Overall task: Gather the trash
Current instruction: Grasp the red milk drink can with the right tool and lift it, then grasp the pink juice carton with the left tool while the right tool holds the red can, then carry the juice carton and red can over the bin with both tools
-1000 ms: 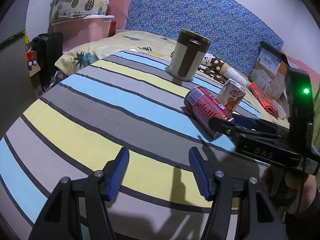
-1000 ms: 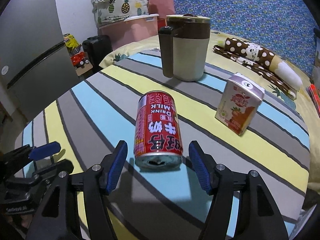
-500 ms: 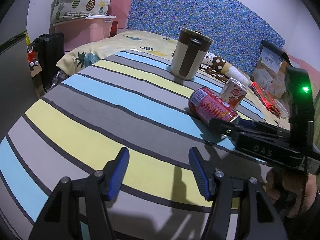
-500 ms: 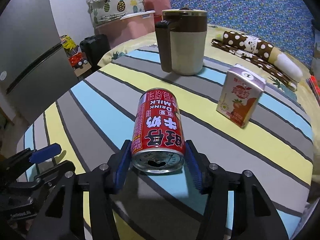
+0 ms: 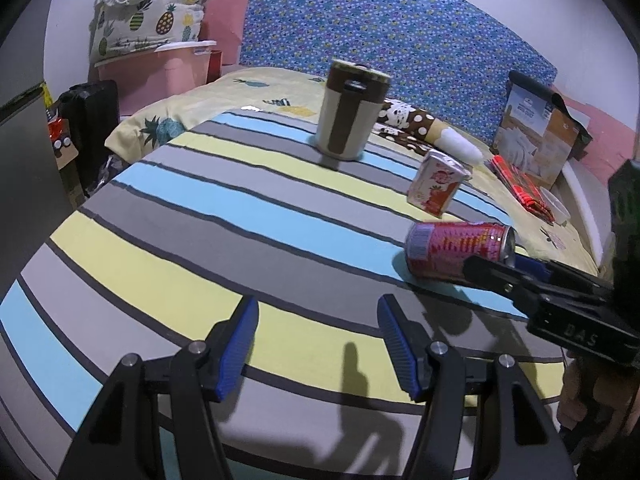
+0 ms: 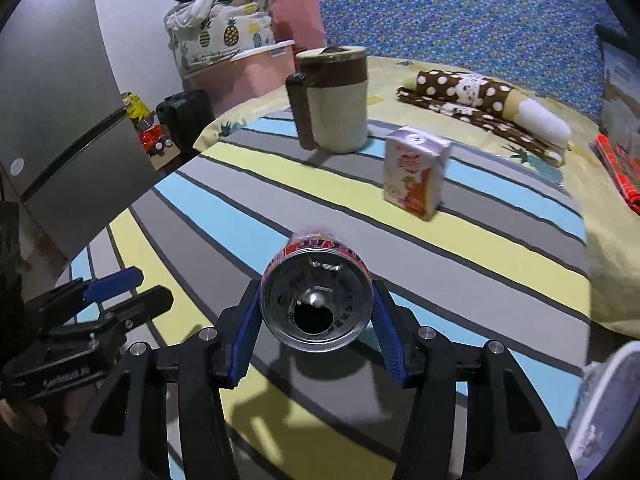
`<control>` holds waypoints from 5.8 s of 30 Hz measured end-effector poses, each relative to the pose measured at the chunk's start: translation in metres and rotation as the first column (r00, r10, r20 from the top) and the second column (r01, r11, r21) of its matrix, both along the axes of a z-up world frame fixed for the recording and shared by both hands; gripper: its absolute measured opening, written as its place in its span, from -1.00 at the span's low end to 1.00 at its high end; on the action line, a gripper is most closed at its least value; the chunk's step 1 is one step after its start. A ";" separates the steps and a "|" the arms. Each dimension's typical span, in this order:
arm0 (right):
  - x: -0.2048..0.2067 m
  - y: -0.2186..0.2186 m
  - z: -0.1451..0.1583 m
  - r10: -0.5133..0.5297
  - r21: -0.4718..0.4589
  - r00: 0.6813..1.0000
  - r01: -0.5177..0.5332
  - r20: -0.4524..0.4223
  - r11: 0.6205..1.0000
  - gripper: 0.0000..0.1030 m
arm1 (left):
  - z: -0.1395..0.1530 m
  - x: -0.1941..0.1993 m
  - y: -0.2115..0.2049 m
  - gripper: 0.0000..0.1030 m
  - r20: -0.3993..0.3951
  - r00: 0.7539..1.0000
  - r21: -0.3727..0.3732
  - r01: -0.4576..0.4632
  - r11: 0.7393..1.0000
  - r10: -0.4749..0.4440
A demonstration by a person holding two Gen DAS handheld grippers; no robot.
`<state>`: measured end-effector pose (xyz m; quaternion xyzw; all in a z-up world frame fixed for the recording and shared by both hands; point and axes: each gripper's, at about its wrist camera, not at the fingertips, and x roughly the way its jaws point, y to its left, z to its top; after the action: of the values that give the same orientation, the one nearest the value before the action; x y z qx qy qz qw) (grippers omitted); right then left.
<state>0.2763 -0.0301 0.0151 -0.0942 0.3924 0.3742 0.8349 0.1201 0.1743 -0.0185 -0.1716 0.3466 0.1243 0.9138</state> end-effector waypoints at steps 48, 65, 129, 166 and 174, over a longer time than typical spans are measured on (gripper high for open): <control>0.012 -0.085 0.000 -0.164 0.033 0.986 0.164 0.004 0.986 0.08 | 0.035 0.088 -0.064 0.24 0.029 0.968 0.087 0.245 0.966 -0.248; 0.030 -0.107 -0.008 -0.190 0.060 0.981 0.192 -0.034 0.980 0.08 | 0.007 0.198 -0.073 0.42 -0.014 0.959 0.127 0.284 0.950 -0.284; -0.017 -0.124 -0.002 -0.193 0.053 0.981 0.193 -0.015 0.980 0.08 | 0.010 0.032 -0.117 0.11 -0.030 0.948 0.093 0.319 0.943 -0.317; -0.034 -0.238 0.033 -0.457 0.133 0.887 0.447 0.060 0.885 0.08 | 0.058 0.050 -0.254 0.11 0.053 0.824 0.092 0.559 0.824 -0.564; -0.030 -0.275 0.020 -0.549 0.123 0.835 0.543 0.022 0.831 0.08 | 0.056 0.066 -0.305 0.11 0.054 0.763 0.073 0.640 0.765 -0.644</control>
<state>0.2466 -0.3052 0.0348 0.0579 0.3579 0.1387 0.9216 0.1860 -0.1303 0.0377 -0.0244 0.3462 -0.1938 0.9176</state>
